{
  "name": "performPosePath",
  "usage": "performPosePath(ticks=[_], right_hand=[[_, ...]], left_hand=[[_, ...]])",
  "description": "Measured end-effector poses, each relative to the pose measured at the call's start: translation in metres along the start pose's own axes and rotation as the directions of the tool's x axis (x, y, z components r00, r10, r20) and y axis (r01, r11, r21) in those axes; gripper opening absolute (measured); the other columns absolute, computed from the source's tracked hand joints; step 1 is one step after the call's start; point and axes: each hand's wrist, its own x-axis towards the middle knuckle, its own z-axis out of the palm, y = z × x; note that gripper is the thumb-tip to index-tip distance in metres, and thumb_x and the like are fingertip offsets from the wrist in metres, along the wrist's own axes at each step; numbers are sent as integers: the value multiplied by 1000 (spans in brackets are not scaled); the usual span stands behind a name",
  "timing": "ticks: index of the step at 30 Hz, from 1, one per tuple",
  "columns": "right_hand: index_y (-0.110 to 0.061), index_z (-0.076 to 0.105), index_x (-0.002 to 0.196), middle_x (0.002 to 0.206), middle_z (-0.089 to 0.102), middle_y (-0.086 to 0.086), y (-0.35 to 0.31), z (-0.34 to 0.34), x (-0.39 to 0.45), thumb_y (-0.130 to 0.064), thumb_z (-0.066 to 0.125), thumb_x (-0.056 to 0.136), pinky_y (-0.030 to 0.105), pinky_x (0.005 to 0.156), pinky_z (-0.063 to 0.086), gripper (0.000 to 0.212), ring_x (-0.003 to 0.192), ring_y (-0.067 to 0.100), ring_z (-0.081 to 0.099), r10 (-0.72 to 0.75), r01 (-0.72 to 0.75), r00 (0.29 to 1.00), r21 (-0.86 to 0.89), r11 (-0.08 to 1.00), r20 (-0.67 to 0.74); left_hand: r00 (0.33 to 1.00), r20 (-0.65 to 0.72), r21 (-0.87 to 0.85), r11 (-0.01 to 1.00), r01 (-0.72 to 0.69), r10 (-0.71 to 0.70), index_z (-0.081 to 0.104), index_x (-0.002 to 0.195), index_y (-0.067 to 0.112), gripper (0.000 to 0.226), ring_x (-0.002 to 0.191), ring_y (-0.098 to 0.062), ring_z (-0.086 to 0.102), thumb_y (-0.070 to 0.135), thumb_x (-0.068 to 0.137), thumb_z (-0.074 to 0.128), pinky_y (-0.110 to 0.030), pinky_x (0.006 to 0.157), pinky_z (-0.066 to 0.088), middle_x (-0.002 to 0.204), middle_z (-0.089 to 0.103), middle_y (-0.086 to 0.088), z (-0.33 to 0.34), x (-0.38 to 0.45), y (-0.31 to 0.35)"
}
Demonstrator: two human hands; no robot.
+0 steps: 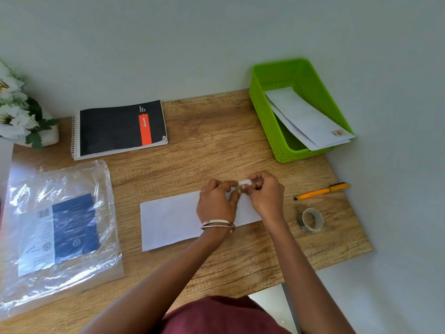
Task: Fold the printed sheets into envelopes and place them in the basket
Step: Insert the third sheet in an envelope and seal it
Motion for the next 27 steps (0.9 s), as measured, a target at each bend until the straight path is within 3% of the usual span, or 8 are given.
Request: performPosePath(ticks=[9, 18, 22, 27], right_hand=[[-9, 57, 109, 61, 54, -3, 0, -1, 1, -9, 74, 80, 31, 64, 47, 33, 65, 18, 57, -24, 23, 1000, -37, 999, -16], [-8, 56, 109, 64, 56, -2, 3, 1, 1, -13, 77, 77, 21, 57, 38, 39, 65, 14, 56, -31, 31, 999, -3, 1000, -36], [-9, 53, 111, 72, 57, 3, 1, 3, 3, -24, 79, 76, 26, 62, 38, 46, 73, 20, 58, -46, 46, 999, -18, 999, -24], [-9, 53, 109, 72, 58, 6, 2, 2, 4, -25, 80, 74, 29, 61, 42, 46, 69, 22, 58, -37, 35, 997, -26, 999, -73]], left_hand=[[1000, -2, -11, 1000, -6, 6, 70, 98, 33, 18, 93, -15, 53, 36, 80, 67, -24, 61, 38, 94, 59, 10, -1, 0, -1], [1000, 9, -4, 1000, -7, 8, 69, 97, 34, 18, 91, -14, 54, 37, 80, 67, -23, 60, 38, 94, 58, 13, -2, 0, -1], [1000, 15, 6, 1000, 6, -6, 69, 94, 33, 15, 91, -14, 54, 36, 79, 67, -23, 60, 36, 92, 57, 13, -3, 1, 0], [999, 30, -4, 1000, 18, -18, 69, 94, 33, 16, 91, -14, 54, 33, 78, 69, -23, 61, 38, 93, 57, 14, -3, 3, 2]])
